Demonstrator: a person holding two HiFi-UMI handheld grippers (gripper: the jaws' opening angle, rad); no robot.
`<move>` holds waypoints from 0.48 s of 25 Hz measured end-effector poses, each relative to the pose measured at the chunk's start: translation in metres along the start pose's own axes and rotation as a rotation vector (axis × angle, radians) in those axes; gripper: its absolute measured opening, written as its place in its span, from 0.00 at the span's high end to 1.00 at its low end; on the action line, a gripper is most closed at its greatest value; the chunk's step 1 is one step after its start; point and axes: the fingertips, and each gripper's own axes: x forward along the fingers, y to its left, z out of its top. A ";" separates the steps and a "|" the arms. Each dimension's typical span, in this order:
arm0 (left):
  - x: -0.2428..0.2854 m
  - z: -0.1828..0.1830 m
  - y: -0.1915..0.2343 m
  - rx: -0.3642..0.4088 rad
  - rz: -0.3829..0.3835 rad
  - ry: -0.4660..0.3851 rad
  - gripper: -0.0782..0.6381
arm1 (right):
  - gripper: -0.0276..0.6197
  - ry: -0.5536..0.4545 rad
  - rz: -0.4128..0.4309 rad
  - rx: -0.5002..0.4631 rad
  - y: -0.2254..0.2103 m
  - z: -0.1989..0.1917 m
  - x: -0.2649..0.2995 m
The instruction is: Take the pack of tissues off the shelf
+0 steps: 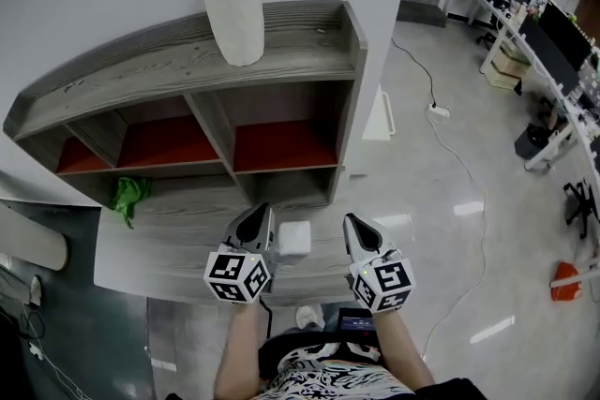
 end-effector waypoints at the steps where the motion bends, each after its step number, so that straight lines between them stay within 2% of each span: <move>1: 0.000 0.004 -0.002 0.004 -0.007 -0.002 0.88 | 0.95 -0.010 -0.003 -0.003 -0.001 0.004 -0.002; 6: -0.002 0.016 -0.012 0.036 -0.032 -0.012 0.88 | 0.95 -0.032 -0.021 -0.008 -0.004 0.011 -0.006; 12: -0.005 0.021 -0.014 0.063 -0.012 -0.019 0.88 | 0.95 -0.028 -0.023 -0.018 -0.002 0.011 -0.010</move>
